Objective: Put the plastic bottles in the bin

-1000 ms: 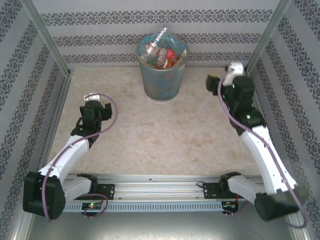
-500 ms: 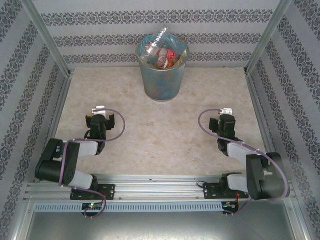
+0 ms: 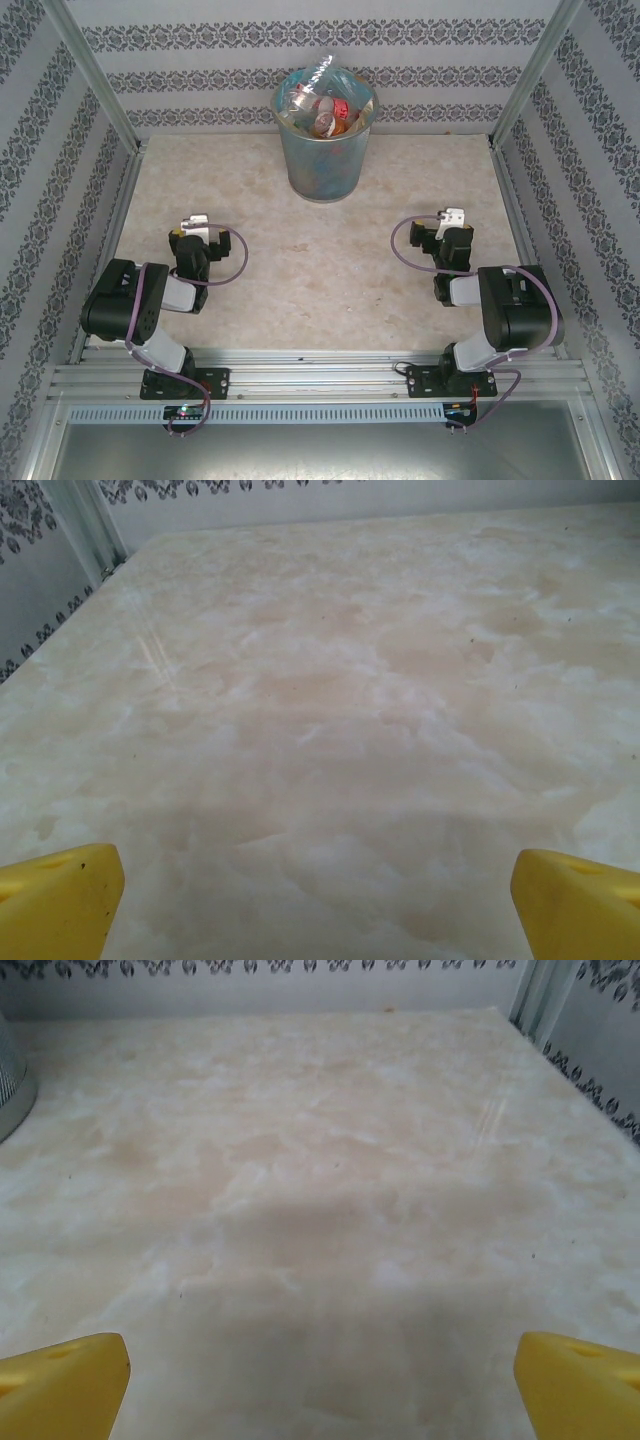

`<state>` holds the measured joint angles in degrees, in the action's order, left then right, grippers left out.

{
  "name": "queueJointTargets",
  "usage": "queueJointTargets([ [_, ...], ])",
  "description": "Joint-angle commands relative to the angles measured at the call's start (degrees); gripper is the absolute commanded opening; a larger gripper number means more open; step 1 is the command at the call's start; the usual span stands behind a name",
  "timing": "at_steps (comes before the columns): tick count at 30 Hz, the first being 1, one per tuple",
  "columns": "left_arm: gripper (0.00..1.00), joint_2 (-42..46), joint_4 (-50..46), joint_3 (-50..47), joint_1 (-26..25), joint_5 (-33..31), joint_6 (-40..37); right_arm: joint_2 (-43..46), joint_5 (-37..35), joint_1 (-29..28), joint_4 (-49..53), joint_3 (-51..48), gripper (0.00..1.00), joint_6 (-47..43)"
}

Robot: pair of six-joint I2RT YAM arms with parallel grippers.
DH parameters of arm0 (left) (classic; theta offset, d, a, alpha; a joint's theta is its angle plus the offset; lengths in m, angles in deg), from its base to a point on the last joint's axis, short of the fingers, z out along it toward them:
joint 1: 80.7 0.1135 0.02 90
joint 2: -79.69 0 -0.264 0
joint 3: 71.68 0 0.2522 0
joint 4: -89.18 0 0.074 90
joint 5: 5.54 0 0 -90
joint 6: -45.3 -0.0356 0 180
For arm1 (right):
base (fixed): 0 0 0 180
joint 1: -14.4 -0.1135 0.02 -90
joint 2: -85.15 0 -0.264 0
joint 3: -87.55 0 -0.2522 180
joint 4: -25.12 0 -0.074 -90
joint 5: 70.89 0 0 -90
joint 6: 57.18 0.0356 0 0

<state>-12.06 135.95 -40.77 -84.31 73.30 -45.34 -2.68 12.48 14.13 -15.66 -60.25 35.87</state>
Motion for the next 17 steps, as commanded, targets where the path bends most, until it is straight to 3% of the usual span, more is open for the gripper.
queueJointTargets([
  [1,1.0,0.51,3.2,0.22,0.6,0.42,0.56,0.45,-2.12,-0.69,-1.97,0.9,0.98,1.16],
  [5,1.0,0.41,5.03,-0.73,0.54,0.61,0.53,0.42,-2.09,-0.69,-1.97,0.9,0.98,1.05],
  [13,1.0,0.62,-4.26,3.86,1.17,5.94,-0.43,0.46,-2.12,-0.7,-1.97,0.9,0.98,1.0],
  [17,1.0,0.67,-1.79,2.63,1.2,0.44,1.53,0.43,-2.07,-0.71,-1.97,0.9,0.98,1.05],
])
